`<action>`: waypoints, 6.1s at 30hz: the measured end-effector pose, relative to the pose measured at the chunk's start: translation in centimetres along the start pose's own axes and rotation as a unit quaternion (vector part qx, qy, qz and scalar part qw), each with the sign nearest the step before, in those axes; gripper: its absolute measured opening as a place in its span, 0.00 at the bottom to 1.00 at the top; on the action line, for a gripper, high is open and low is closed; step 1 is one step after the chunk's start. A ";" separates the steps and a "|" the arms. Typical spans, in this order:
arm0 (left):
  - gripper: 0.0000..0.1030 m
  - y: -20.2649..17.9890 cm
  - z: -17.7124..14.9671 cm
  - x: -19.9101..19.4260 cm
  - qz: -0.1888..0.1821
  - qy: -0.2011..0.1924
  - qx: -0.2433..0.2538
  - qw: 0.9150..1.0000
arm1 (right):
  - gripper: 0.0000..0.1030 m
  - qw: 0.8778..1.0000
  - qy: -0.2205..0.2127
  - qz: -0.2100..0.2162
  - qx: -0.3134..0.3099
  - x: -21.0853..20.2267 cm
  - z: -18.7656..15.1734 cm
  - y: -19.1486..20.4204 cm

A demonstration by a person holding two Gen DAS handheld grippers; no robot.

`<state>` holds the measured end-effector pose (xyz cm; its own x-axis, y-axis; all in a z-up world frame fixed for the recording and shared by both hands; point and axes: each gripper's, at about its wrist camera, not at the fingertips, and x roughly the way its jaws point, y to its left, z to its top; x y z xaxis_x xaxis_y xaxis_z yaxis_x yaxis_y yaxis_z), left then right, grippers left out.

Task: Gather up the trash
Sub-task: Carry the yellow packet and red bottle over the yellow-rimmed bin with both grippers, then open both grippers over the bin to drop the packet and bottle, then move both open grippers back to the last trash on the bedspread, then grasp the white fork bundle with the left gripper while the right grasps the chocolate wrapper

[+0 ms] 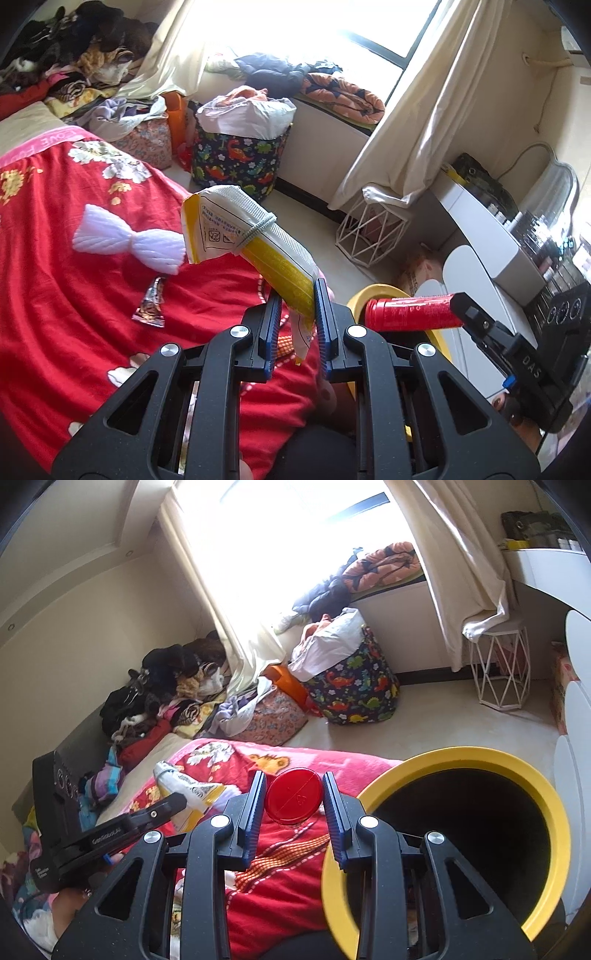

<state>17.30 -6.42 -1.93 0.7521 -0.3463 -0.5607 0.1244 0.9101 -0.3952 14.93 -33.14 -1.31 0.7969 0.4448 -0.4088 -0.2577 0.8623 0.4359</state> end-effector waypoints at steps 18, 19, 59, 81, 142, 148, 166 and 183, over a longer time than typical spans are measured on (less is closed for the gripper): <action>0.12 -4.2 -1.4 1.3 -0.029 0.023 0.040 0.999 | 0.29 0.999 -0.021 -0.031 0.038 -2.6 0.6 -3.6; 0.12 -4.4 -1.5 1.4 -0.030 0.024 0.042 0.998 | 0.29 0.998 -0.021 -0.034 0.041 -2.7 0.6 -3.9; 0.12 -11.5 -5.7 4.6 -0.082 0.086 0.127 0.985 | 0.29 0.986 -0.054 -0.120 0.098 -6.1 0.2 -10.8; 0.12 -15.4 -10.1 8.6 -0.108 0.163 0.180 0.964 | 0.29 0.980 -0.014 -0.145 0.135 -5.2 -1.0 -13.9; 0.89 -5.3 -3.0 1.5 -0.007 0.027 0.069 0.997 | 0.81 0.992 0.003 -0.124 0.021 -2.6 0.0 -4.6; 0.89 -3.3 -2.3 0.9 0.007 0.015 0.051 0.999 | 0.82 0.994 0.014 -0.111 -0.005 -1.3 -0.1 -2.4; 0.89 6.1 0.1 -0.5 0.075 -0.024 -0.026 0.997 | 0.83 0.993 0.056 -0.063 -0.085 4.4 -1.3 5.4; 0.89 17.8 2.9 -0.3 0.136 -0.030 -0.102 0.985 | 0.69 0.976 0.169 0.013 -0.139 17.1 -5.7 13.0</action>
<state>21.15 10.49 -6.70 0.7773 -0.0766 -0.6245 -0.2144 0.9009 -0.3774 22.08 -13.00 -7.21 0.5736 0.4819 -0.6623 -0.4514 0.8607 0.2353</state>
